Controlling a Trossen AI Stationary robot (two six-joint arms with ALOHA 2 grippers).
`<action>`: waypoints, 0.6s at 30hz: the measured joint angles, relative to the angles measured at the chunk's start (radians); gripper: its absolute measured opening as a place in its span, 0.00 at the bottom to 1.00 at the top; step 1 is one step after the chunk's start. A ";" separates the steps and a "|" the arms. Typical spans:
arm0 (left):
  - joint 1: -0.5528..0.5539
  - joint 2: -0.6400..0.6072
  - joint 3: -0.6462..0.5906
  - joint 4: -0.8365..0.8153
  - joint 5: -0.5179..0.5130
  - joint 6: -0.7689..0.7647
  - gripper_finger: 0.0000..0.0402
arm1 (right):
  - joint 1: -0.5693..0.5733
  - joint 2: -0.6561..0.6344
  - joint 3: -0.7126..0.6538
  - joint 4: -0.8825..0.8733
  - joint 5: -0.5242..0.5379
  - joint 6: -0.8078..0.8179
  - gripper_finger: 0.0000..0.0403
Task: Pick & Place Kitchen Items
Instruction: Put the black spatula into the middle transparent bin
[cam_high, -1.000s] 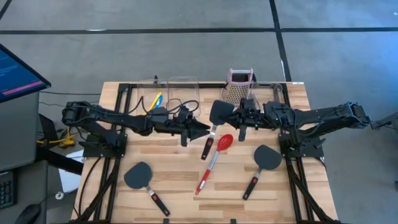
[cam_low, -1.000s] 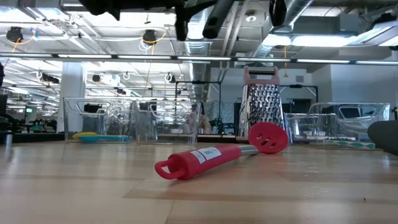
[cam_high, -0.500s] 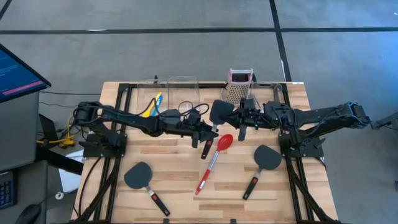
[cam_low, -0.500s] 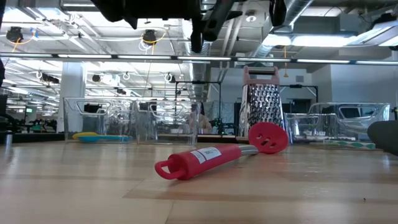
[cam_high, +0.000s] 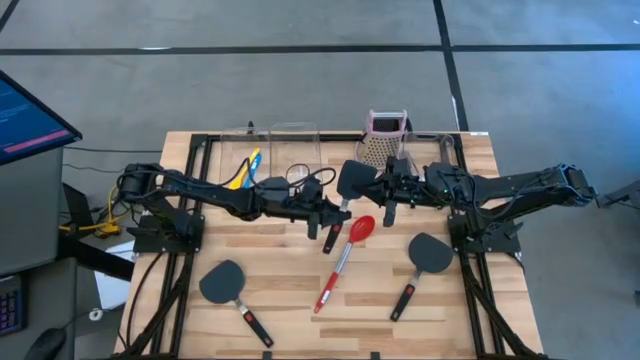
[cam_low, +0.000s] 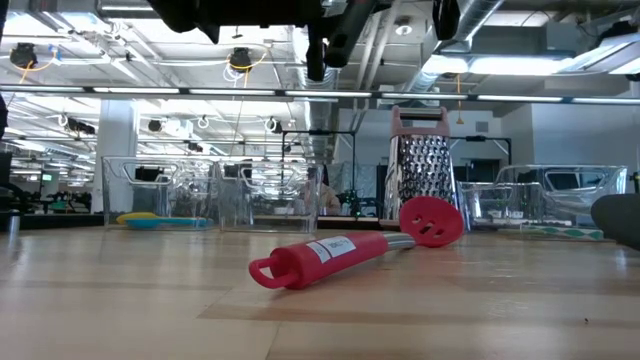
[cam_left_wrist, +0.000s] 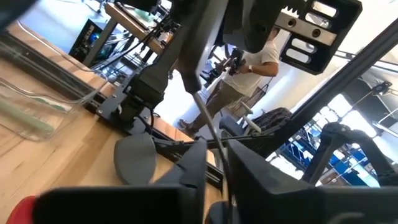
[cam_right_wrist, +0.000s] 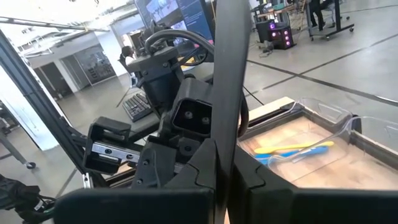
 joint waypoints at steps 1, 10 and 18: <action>0.000 0.000 0.000 0.001 0.000 0.000 0.07 | 0.000 0.000 0.000 0.000 0.000 0.000 0.00; 0.000 -0.001 0.000 0.001 -0.009 0.000 0.00 | 0.000 0.000 0.000 0.002 0.000 -0.002 0.00; 0.000 -0.001 -0.001 -0.001 -0.007 0.000 0.00 | 0.001 0.000 0.000 0.009 -0.004 0.001 0.07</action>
